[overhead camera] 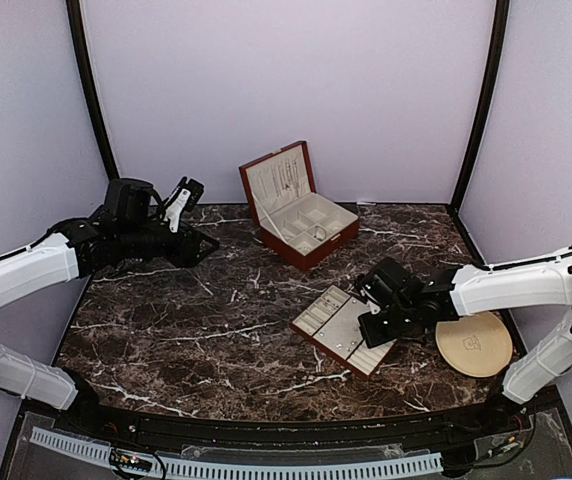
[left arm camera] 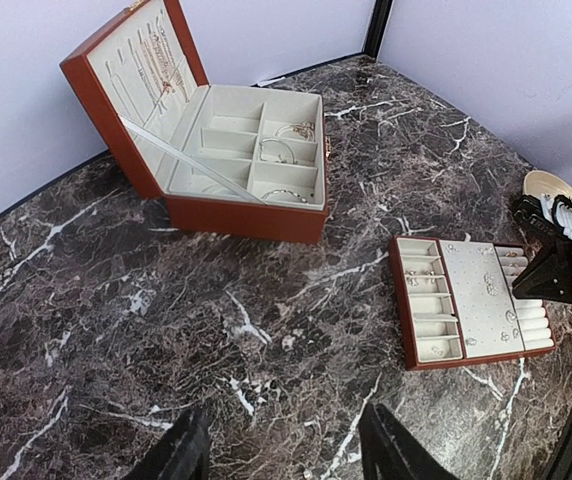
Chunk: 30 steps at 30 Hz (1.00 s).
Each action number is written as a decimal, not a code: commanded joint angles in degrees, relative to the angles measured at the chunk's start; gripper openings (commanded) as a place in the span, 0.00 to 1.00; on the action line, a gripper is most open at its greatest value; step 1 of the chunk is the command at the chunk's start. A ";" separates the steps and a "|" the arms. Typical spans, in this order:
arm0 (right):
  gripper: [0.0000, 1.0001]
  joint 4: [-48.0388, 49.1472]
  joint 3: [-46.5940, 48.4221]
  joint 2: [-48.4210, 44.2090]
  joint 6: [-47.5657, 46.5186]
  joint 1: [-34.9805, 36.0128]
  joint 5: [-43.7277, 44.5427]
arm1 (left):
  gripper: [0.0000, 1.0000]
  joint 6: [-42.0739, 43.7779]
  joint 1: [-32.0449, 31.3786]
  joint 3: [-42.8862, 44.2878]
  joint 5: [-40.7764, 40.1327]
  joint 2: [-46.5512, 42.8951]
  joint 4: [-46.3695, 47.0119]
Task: Organize the mixed jewelry
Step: Insert the earring into the earring holder.
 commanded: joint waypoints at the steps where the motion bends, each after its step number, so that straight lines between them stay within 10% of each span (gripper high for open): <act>1: 0.07 -0.65 2.17 0.32 0.01 1.14 2.24 | 0.53 0.80 0.33 -0.84 0.61 -1.20 0.10; 30: 0.07 -3.09 5.50 5.12 -1.83 3.75 6.61 | 0.53 0.54 0.41 -1.06 1.43 -1.31 0.82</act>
